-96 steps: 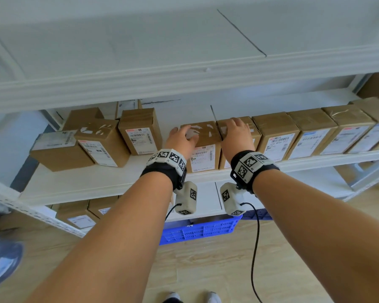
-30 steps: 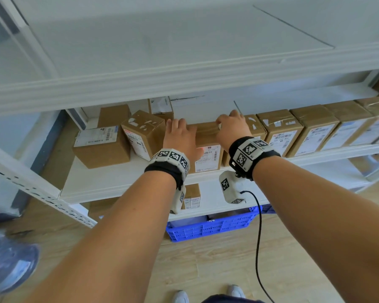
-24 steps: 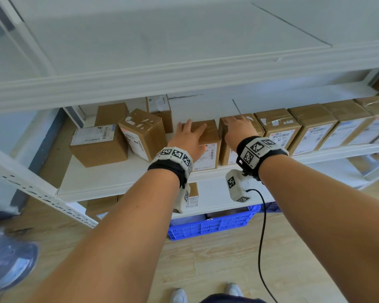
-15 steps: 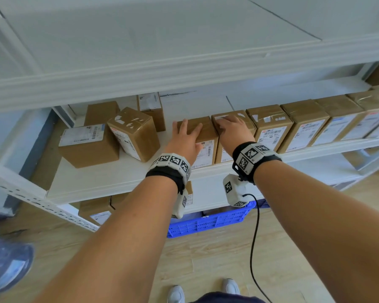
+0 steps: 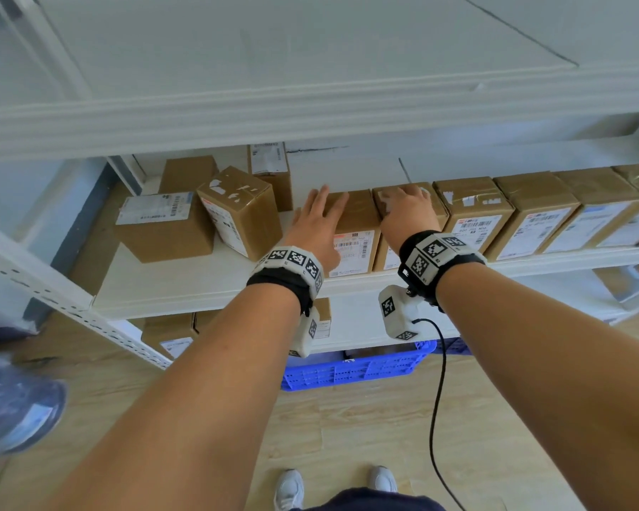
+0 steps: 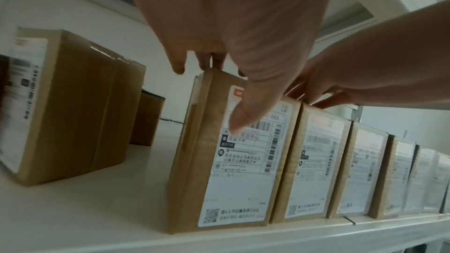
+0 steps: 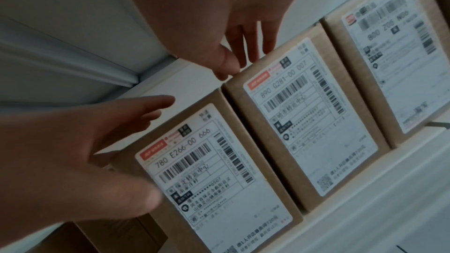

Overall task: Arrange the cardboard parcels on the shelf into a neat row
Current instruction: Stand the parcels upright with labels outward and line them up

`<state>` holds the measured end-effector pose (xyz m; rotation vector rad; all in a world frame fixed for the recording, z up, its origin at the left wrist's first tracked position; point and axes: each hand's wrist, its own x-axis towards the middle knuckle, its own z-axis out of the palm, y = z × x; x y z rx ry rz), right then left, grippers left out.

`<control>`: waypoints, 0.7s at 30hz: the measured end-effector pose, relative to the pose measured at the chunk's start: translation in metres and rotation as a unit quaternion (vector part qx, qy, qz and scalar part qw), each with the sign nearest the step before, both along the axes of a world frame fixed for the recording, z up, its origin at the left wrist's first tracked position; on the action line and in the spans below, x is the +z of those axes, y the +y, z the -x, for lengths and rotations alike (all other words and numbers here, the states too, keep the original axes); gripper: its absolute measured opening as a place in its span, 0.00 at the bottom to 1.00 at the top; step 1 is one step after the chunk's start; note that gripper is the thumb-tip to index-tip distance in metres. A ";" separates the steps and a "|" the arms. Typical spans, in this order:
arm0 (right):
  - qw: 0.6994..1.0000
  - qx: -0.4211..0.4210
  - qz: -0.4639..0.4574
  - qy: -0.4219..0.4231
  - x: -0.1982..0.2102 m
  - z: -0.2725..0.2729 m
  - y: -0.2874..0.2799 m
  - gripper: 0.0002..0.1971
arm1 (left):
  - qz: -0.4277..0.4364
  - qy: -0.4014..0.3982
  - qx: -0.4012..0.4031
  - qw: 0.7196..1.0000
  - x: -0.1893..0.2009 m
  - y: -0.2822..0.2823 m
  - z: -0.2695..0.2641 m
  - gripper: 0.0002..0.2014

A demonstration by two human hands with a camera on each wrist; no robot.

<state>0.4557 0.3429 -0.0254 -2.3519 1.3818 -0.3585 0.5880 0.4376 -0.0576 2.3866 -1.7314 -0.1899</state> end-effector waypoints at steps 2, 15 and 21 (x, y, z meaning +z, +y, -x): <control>1.000 0.000 0.007 -0.005 0.005 -0.008 0.005 0.29 | 0.013 -0.030 0.012 0.999 0.006 0.009 -0.007 0.44; 0.993 0.091 -0.004 -0.074 0.014 -0.111 0.073 0.25 | 0.025 -0.063 0.202 0.977 0.027 0.076 -0.137 0.36; 0.990 0.097 -0.084 -0.053 -0.006 -0.155 0.099 0.26 | -0.047 -0.062 0.183 0.980 0.022 0.082 -0.166 0.38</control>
